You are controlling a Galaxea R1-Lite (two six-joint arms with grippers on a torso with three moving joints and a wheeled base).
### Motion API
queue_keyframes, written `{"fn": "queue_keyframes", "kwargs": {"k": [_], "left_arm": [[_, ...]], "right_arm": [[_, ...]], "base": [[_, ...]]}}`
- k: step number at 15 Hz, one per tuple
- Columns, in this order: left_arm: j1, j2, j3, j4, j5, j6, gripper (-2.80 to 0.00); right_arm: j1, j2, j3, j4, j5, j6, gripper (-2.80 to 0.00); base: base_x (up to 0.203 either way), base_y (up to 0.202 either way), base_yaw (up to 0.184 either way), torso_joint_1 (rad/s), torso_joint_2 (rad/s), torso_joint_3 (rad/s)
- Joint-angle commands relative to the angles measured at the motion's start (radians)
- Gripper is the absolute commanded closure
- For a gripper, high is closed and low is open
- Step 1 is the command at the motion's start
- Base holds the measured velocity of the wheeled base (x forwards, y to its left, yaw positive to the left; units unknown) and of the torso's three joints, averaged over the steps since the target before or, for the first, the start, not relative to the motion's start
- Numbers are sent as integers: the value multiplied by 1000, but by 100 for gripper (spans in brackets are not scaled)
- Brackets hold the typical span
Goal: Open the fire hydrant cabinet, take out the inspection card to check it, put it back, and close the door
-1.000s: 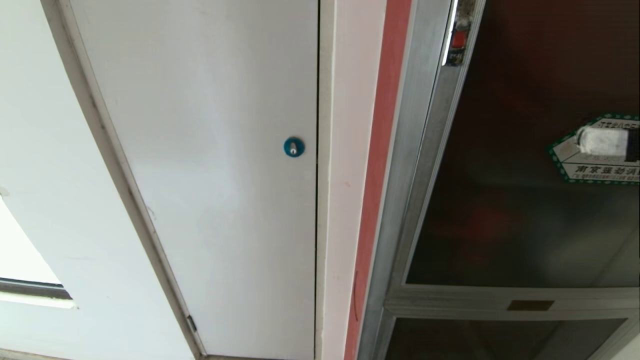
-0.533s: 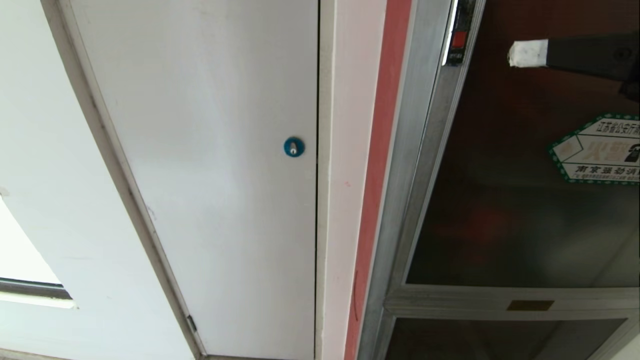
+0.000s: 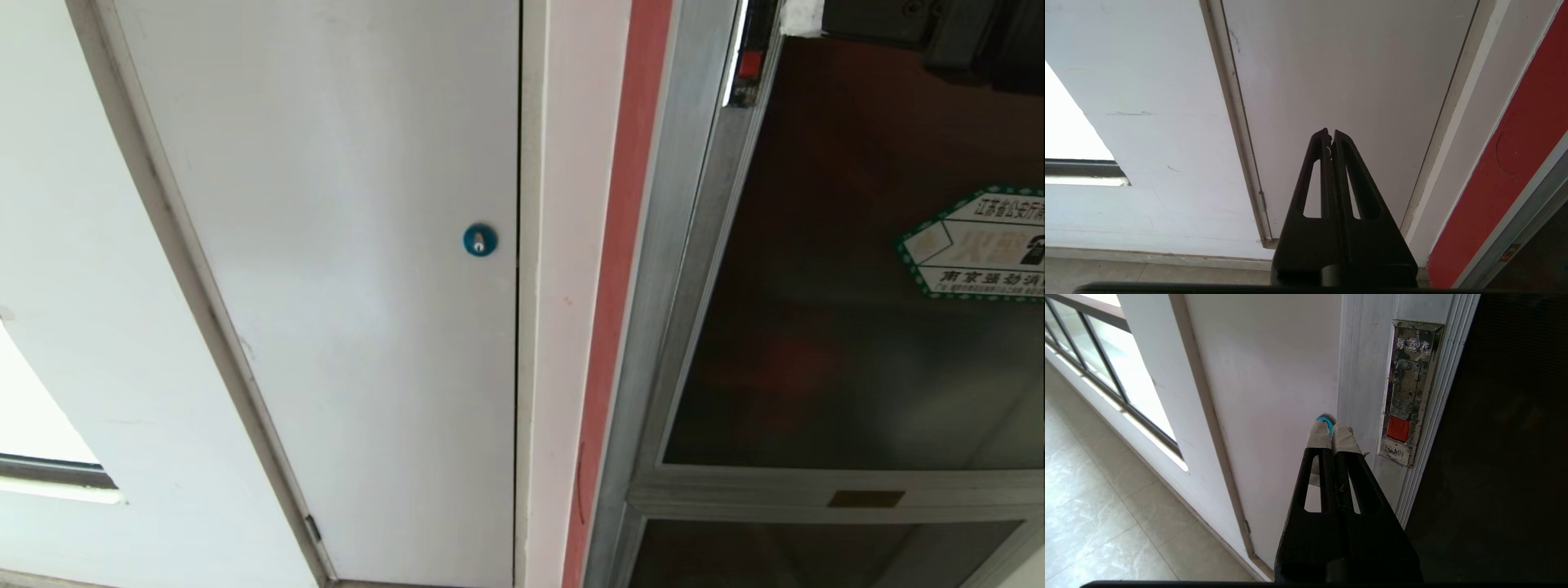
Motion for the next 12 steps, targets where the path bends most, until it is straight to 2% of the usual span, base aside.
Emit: {"fn": "queue_keyframes", "kwargs": {"k": [1, 7, 12], "left_arm": [[0, 0, 12, -1, 0, -1, 0], [0, 0, 12, -1, 0, 0, 0], [0, 0, 12, -1, 0, -1, 0]], "right_arm": [[-2, 40, -27, 1, -15, -2, 0], [-13, 74, -44, 3, -61, 1, 0], [-40, 81, -29, 2, -64, 2, 0]], "base": [[0, 0, 0, 0, 0, 0], [0, 0, 0, 0, 0, 0], [0, 0, 0, 0, 0, 0]]}}
